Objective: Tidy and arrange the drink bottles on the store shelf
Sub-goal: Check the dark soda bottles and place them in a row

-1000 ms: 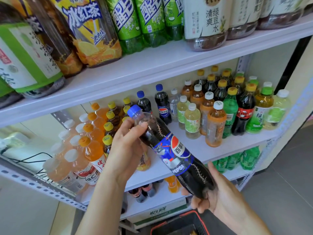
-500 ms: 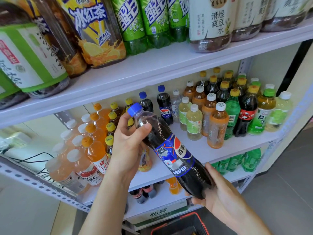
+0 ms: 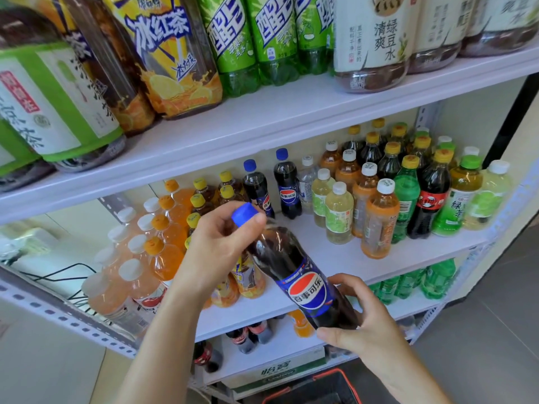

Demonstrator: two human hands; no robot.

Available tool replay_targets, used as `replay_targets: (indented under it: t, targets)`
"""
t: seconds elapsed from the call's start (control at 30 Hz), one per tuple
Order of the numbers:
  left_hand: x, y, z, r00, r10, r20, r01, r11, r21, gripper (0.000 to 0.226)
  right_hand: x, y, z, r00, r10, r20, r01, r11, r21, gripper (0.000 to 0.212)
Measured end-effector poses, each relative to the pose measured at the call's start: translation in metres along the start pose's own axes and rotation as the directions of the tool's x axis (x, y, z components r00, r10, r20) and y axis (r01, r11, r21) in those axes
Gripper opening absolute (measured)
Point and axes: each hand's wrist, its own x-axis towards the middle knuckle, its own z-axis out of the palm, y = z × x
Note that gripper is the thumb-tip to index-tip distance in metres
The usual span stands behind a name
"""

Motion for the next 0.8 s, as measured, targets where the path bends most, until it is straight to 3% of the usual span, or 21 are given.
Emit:
replay_targets:
  t: [0.17, 0.33, 0.57, 0.7, 0.8]
  targets:
    - [0.002, 0.007, -0.005, 0.996, 0.073, 0.052, -0.082, 0.976, 0.201, 0.025, 0.009, 0.013, 0.0, 0.997, -0.068, -0.041, 0.06, 0.981, -0.183, 0.066]
    - [0.013, 0.012, 0.001, 0.974, 0.213, 0.077, -0.222, 0.83, 0.511, 0.023, 0.023, 0.022, 0.011, 0.99, -0.135, -0.049, 0.108, 0.926, -0.363, 0.069]
    - [0.05, -0.005, 0.001, 0.956, 0.257, 0.138, -0.276, 0.639, 0.718, 0.026, 0.038, 0.026, 0.003, 0.992, -0.08, -0.099, 0.014, 0.842, -0.539, 0.047]
    - [0.082, -0.024, 0.0, 0.967, 0.223, 0.123, -0.233, 0.58, 0.78, 0.026, 0.055, 0.015, -0.007, 0.98, -0.163, -0.111, 0.057, 0.771, -0.634, 0.045]
    - [0.106, -0.042, 0.001, 0.976, 0.189, 0.111, -0.19, 0.475, 0.859, 0.028, 0.081, -0.005, -0.016, 0.962, -0.253, -0.101, 0.11, 0.699, -0.707, 0.048]
